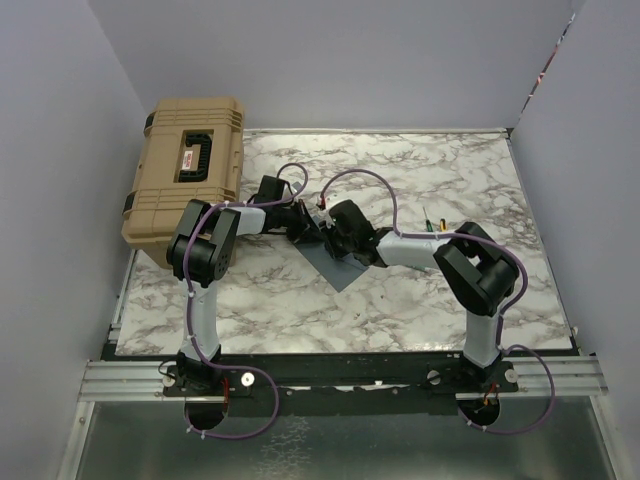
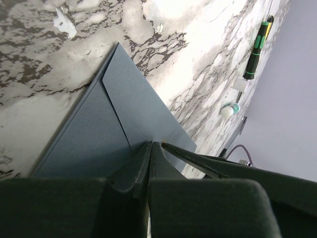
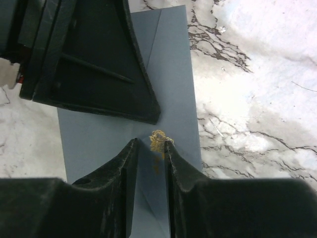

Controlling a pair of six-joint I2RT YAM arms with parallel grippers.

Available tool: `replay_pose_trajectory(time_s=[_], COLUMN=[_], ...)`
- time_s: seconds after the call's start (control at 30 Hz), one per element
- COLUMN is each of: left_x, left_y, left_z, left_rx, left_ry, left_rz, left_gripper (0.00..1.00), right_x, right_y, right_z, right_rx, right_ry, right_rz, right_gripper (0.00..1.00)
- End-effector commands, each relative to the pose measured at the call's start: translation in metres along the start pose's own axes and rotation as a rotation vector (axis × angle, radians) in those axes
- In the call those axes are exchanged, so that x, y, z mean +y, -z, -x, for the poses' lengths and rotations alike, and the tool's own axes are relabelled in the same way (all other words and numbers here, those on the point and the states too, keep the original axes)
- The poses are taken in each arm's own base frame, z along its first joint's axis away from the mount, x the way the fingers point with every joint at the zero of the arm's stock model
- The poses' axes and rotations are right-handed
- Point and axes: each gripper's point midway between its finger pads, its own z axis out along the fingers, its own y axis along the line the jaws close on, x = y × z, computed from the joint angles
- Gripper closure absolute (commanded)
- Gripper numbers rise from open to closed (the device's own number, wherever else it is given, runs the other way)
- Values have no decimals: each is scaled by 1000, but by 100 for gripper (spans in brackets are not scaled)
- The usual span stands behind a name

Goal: Place the letter into the envelope and seal it

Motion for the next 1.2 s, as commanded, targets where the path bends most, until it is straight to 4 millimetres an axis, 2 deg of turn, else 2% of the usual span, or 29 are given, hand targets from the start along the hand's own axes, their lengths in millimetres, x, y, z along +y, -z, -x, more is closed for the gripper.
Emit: replay_pose_trajectory(time_s=[0.0, 0.13, 0.4, 0.57, 0.8, 0.97, 1.17], left_x=[94, 96, 99, 99, 100, 99, 99], left_y=[-5, -5, -4, -4, -3, -4, -3], left_z=[-33, -32, -33, -32, -32, -32, -32], left_rx=[40, 38, 38, 41, 44, 44, 45], left_ry=[108, 108, 103, 102, 96, 95, 92], left_rz=[292, 302, 316, 315, 319, 319, 321], left_gripper=[100, 100, 100, 100, 100, 100, 100], right_x=[11, 11, 10, -2, -2, -6, -22], right_y=[15, 24, 32, 33, 37, 49, 60], right_z=[-97, -108, -123, -131, -140, -149, -155], right_rx=[334, 373, 413, 448, 486, 519, 570], right_ry=[90, 132, 96, 33, -5, -22, -108], right_rz=[61, 62, 54, -49, -58, -82, -173], right_gripper=[74, 75, 77, 86, 97, 98, 98])
